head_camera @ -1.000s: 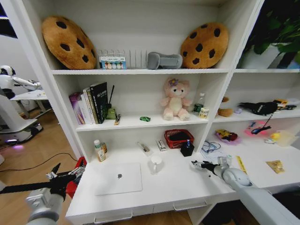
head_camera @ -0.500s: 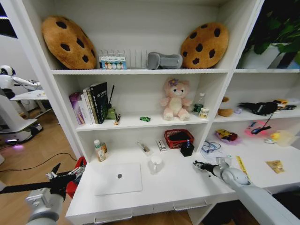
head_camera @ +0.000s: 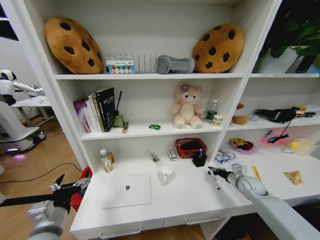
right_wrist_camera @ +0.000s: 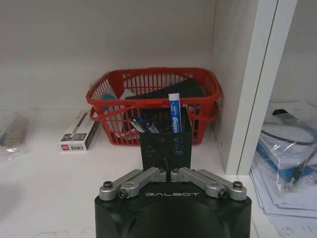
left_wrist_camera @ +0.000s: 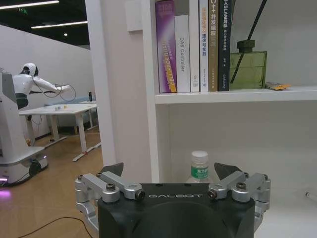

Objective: Organize the objects on the table.

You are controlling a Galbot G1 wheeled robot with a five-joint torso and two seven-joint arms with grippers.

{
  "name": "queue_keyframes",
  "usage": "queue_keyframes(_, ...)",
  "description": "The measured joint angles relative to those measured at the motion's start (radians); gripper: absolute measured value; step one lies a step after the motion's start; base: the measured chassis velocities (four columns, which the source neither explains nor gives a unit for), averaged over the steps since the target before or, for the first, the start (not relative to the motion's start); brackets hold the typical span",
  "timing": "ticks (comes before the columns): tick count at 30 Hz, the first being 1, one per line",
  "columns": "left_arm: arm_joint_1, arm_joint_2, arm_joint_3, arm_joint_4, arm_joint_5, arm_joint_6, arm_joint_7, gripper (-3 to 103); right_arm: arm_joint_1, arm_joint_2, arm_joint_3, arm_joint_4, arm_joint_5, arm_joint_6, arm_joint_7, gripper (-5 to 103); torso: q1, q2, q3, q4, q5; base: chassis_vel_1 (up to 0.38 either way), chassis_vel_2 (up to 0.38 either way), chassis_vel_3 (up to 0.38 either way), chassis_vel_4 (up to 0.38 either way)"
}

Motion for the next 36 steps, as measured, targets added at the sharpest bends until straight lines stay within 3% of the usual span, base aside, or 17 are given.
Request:
queue_keyframes(2, 0.000, 0.000, 0.000, 0.000, 0.000, 0.000, 0.000, 100, 0.000, 0.000, -0.005, -0.015, -0.009, 0.003, 0.000, -3, 0.000, 0.000, 0.000, -0.0001, 0.0002, 0.000, 0.000, 0.000, 0.000)
queue_keyframes(5, 0.000, 0.000, 0.000, 0.000, 0.000, 0.000, 0.000, 100, -0.002, 0.004, -0.011, -0.037, -0.008, 0.002, 0.005, 7, 0.000, 0.000, 0.000, -0.0002, 0.0002, 0.000, 0.000, 0.000, 0.000)
queue_keyframes(13, 0.000, 0.000, 0.000, 0.000, 0.000, 0.000, 0.000, 100, -0.003, 0.023, -0.035, -0.076, 0.003, -0.014, 0.014, 38, 0.000, 0.000, 0.000, -0.0001, 0.0003, 0.000, 0.000, 0.000, 0.000)
queue_keyframes(16, 0.000, 0.000, 0.000, 0.000, 0.000, 0.000, 0.000, 100, -0.002, 0.025, -0.038, -0.080, 0.003, -0.014, 0.014, 44, 0.000, 0.000, 0.000, -0.0001, 0.0002, 0.000, 0.000, 0.000, 0.000)
queue_keyframes(19, 0.000, 0.000, 0.000, 0.000, 0.000, 0.000, 0.000, 100, 0.002, 0.032, -0.041, -0.086, 0.003, -0.014, 0.017, 60, 0.000, 0.000, 0.000, 0.0000, 0.0002, 0.000, 0.000, 0.000, 0.000)
queue_keyframes(20, 0.000, 0.000, 0.000, 0.000, 0.000, 0.000, 0.000, 100, 0.002, 0.032, -0.041, -0.086, 0.003, -0.014, 0.017, 60, 0.000, 0.000, 0.000, 0.0000, 0.0002, 0.000, 0.000, 0.000, 0.000)
queue_keyframes(24, 0.000, 0.000, 0.000, 0.000, 0.000, 0.000, 0.000, 100, 0.011, 0.048, -0.048, -0.111, 0.006, -0.013, 0.017, 83, 0.000, 0.000, 0.000, -0.0001, 0.0002, 0.000, 0.000, 0.000, 0.000)
queue_keyframes(26, 0.000, 0.000, 0.000, 0.000, 0.000, 0.000, 0.000, 100, 0.015, 0.053, -0.053, -0.121, 0.006, -0.013, 0.017, 88, 0.000, 0.000, 0.000, -0.0001, 0.0002, 0.000, 0.000, 0.000, 0.000)
queue_keyframes(32, 0.000, 0.000, 0.000, 0.000, 0.000, 0.000, 0.000, 100, 0.025, 0.063, -0.065, -0.140, 0.005, -0.015, 0.020, 94, 0.000, 0.000, 0.000, -0.0001, 0.0002, 0.000, 0.000, 0.000, 0.000)
queue_keyframes(35, 0.000, 0.000, 0.000, 0.000, 0.000, 0.000, 0.000, 100, 0.030, 0.066, -0.067, -0.147, 0.004, -0.019, 0.025, 89, 0.000, 0.000, 0.000, -0.0001, 0.0000, 0.000, 0.000, 0.000, 0.000)
queue_keyframes(36, 0.000, 0.000, 0.000, 0.000, 0.000, 0.000, 0.000, 100, 0.031, 0.066, -0.067, -0.150, 0.004, -0.026, 0.026, 79, 0.000, 0.000, 0.000, -0.0001, -0.0004, 0.000, 0.000, 0.000, 0.000)
